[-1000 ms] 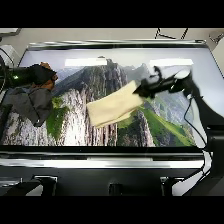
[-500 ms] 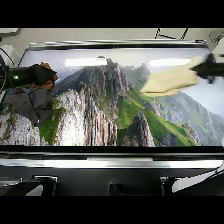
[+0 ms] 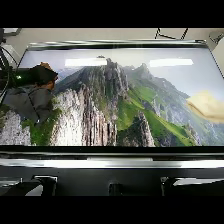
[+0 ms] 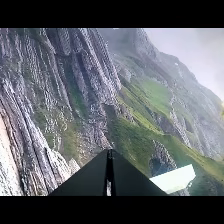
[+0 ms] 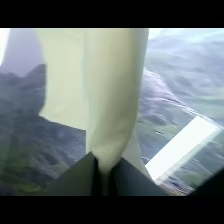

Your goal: Fold the clothes and pants, and hang the long-sleeved shirts on hangers.

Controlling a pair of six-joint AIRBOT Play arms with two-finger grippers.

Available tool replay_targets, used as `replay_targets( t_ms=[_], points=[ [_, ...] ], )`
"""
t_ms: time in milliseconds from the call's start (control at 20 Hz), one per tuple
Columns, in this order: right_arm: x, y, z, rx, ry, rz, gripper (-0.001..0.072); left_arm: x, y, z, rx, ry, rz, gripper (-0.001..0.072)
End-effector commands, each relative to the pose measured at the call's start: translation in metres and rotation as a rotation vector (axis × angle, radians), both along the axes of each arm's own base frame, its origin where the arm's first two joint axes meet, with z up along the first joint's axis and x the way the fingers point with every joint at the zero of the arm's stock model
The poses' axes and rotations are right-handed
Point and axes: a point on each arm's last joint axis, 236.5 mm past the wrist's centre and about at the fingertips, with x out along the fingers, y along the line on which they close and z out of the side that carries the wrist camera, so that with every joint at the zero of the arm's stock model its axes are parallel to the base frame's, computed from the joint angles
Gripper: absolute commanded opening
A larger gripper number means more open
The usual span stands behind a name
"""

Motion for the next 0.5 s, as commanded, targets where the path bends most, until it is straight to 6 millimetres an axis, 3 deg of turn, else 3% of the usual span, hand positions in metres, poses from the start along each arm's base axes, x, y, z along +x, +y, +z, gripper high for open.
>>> replay_targets(
  t_ms=[0,200,350,450],
  points=[
    [-0.085,-0.010,-0.035,-0.016,0.284,-0.126,0.0043,0.001,0.000,-0.003,-0.007,0.014,0.004,0.0032],
    [-0.128,0.037,-0.073,0.010,0.392,-0.147,0.0044,-0.004,-0.002,-0.007,-0.001,0.035,-0.012,0.0032],
    [-0.158,0.055,-0.089,-0.030,0.469,-0.163,0.0045,-0.005,-0.002,-0.007,0.000,0.038,-0.015,0.0032],
    [-0.166,0.064,-0.099,-0.021,0.488,-0.160,0.0045,-0.005,-0.002,-0.007,0.000,0.038,-0.014,0.0032]
  ],
)
